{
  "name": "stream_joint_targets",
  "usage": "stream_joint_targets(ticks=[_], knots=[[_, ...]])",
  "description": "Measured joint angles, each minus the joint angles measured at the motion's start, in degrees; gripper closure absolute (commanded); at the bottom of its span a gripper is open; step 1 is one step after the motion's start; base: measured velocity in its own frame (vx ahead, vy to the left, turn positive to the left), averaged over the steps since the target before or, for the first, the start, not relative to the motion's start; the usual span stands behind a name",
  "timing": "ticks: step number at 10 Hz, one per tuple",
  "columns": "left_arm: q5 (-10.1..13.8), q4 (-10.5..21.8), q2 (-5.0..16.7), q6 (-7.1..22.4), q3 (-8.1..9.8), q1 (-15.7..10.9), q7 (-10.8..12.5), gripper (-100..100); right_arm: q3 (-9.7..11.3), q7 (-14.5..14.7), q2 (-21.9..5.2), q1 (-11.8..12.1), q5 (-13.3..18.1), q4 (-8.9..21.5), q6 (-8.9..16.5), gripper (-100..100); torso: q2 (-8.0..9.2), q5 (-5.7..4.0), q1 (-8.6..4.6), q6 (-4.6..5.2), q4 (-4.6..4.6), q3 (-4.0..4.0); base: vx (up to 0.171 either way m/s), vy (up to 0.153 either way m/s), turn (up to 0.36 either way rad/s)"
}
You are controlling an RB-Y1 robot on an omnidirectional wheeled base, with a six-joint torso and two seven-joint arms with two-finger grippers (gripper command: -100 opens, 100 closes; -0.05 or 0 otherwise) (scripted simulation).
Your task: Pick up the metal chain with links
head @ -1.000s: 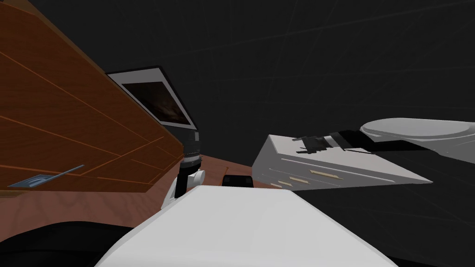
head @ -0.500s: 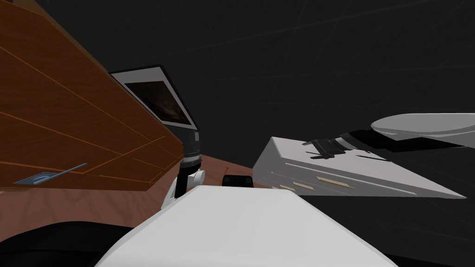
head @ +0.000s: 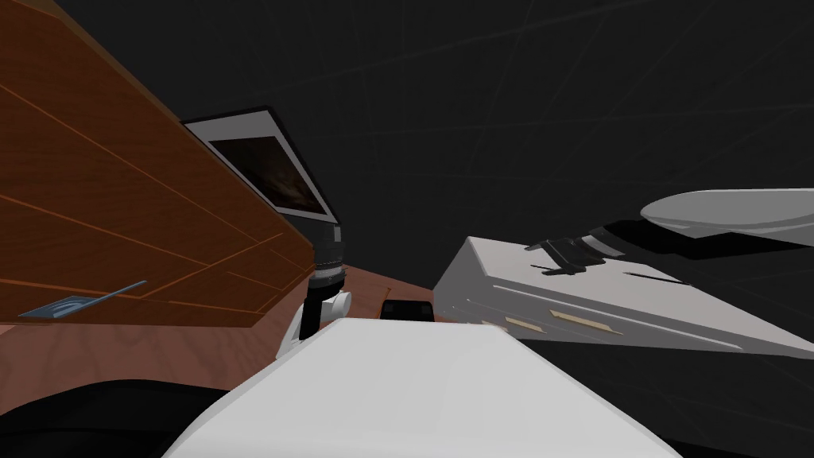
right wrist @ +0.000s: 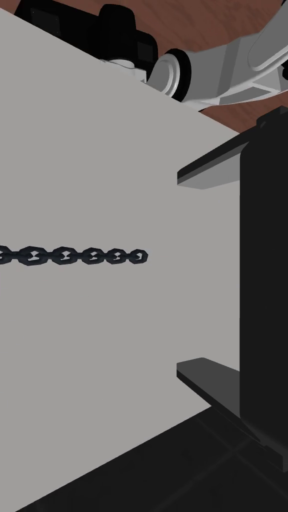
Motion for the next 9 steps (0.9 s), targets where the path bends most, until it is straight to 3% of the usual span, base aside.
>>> stream_joint_targets(ticks=[2,3,4,5,6,7,9], knots=[[0.00,0.00,0.00,0.00,0.00,0.00,0.00,0,-1.75,-0.12,-0.58,3.68,2.96,1.75,-1.64,-100,-0.10,-0.01,-0.07,-0.02,-0.02,-0.05,0.048,-0.014,0.037],[0.00,0.00,0.00,0.00,0.00,0.00,0.00,0,-0.40,0.07,-1.40,3.47,2.80,1.93,-1.90,-100,-0.09,-0.02,-0.06,-0.01,-0.02,-0.06,0.033,-0.009,0.021],[0.00,0.00,0.00,0.00,0.00,0.00,0.00,0,3.40,0.48,-2.98,1.74,1.98,1.58,-1.43,-100,-0.06,0.00,-0.04,-0.01,-0.01,-0.04,0.031,-0.009,0.009],[0.00,0.00,0.00,0.00,0.00,0.00,0.00,0,3.81,0.78,-3.12,2.19,2.21,1.82,-1.27,-100,-0.05,-0.02,-0.05,0.00,-0.01,-0.03,0.015,-0.002,-0.003],[0.00,0.00,0.00,0.00,0.00,0.00,0.00,0,2.68,0.68,-2.87,3.13,2.76,2.03,-1.46,-100,0.00,-0.01,-0.03,-0.01,0.00,0.00,0.031,-0.015,0.039],[0.00,0.00,0.00,0.00,0.00,0.00,0.00,0,0.44,0.16,-2.74,5.83,4.59,2.69,-2.15,-100,-0.04,-0.02,-0.07,-0.01,-0.01,-0.02,0.038,-0.015,0.023],[0.00,0.00,0.00,0.00,0.00,0.00,0.00,0,2.58,0.39,-3.70,5.24,4.43,2.74,-2.18,-100,-0.02,-0.01,-0.04,0.00,0.00,-0.01,0.015,-0.004,-0.003]])
